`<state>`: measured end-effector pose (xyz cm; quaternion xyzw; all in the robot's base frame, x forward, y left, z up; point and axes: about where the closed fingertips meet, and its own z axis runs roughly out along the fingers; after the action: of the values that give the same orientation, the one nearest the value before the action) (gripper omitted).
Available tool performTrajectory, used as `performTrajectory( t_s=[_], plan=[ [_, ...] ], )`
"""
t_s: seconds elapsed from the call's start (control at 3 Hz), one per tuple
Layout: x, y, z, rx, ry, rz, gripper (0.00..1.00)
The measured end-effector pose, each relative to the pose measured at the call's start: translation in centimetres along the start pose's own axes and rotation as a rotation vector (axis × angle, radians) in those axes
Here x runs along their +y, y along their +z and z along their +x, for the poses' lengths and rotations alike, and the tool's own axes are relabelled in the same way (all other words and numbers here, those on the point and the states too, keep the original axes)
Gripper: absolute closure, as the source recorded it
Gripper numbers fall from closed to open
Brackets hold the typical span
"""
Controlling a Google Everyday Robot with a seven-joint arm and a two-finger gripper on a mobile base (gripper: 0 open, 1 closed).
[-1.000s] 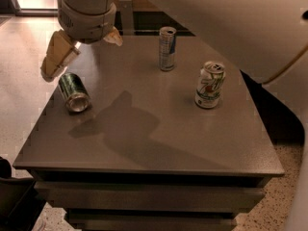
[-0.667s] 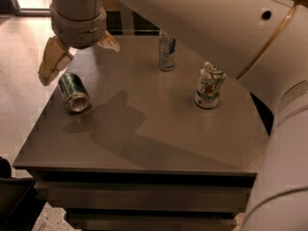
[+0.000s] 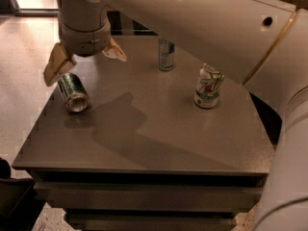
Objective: Place green can upright
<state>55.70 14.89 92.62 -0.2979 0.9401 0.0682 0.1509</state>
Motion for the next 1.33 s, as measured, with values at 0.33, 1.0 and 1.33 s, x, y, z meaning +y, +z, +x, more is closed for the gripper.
performTrajectory(
  t_s=[0.33, 1.0, 1.33],
  plan=[
    [1.7, -0.1, -0.9, -0.025, 0.028, 0.032, 0.0],
    [2.1, -0.4, -1.7, 0.0, 0.015, 0.046, 0.0],
    [3.0, 0.2, -3.3, 0.042, 0.003, 0.049, 0.0]
  ],
)
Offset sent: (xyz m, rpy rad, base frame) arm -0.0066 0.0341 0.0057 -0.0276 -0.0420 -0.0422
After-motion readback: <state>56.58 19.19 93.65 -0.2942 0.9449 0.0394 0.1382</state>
